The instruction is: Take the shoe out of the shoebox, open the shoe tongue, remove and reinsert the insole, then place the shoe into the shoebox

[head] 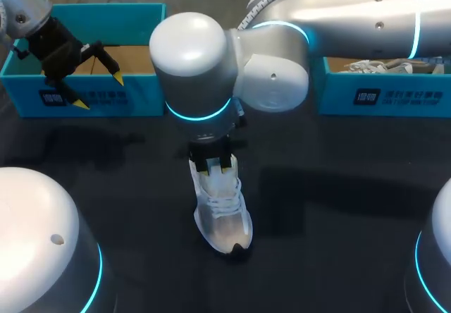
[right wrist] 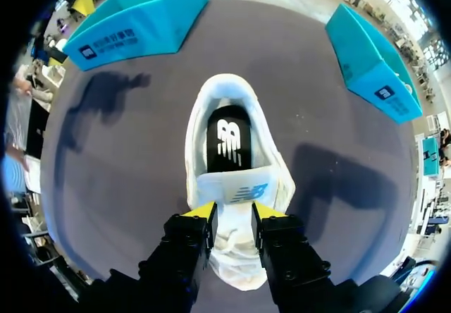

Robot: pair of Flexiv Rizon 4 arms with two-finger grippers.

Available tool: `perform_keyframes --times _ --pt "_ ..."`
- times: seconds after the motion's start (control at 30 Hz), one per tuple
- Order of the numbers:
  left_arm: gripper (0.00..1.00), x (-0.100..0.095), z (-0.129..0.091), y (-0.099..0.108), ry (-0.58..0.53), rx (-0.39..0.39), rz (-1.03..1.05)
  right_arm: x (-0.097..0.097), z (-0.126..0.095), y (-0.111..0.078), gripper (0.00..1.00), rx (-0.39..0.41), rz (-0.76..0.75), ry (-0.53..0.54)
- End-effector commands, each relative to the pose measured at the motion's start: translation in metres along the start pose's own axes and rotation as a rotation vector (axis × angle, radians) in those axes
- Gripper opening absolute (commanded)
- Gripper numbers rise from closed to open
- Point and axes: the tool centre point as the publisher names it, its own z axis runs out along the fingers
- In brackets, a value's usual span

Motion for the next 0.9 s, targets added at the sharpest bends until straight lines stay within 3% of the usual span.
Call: perform_keyframes --times 0.03,0.37,0.77,0.9 --pt "1.00 0.000 0.000 -0.001 0.002 -0.002 0.000 0.000 0.015 0.007 0.31 0.008 -0.001 0.005" --pt "1.00 0.000 0.000 -0.001 0.002 -0.002 0.000 0.005 0.031 0.026 0.33 0.007 -0.004 -0.027" --pt "1.00 0.000 0.000 -0.001 0.002 -0.002 0.000 0.004 -0.019 0.016 0.35 -0.064 -0.022 -0.083" --pt "1.00 0.000 0.000 -0.001 0.002 -0.002 0.000 0.005 -0.030 0.019 0.37 -0.095 -0.091 -0.071"
